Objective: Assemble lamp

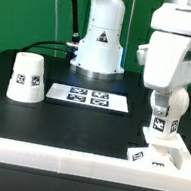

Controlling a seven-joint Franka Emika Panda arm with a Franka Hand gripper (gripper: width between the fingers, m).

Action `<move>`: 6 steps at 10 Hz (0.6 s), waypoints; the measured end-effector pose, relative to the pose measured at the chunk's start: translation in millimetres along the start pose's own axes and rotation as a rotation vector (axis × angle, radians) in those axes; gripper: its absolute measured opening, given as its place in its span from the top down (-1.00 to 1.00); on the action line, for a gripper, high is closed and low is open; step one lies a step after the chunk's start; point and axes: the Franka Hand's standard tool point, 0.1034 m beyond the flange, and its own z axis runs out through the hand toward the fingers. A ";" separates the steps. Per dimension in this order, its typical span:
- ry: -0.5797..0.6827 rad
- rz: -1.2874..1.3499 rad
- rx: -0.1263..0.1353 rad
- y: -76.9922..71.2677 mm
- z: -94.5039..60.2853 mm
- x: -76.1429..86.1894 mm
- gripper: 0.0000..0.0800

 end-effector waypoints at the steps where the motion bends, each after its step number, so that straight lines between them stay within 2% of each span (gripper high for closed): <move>1: 0.000 0.013 0.000 0.0 0.0 0.0 -0.53; 2: -0.001 0.044 0.001 0.1 0.2 -0.5 -0.44; 3: -0.001 0.082 0.001 0.2 0.2 -0.8 -0.44; 6: 0.005 0.455 -0.001 -0.7 -0.2 1.9 -0.44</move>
Offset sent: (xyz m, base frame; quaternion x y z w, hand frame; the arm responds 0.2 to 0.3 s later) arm -0.0040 -0.0001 0.0019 -0.0032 -0.0082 0.2328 0.9725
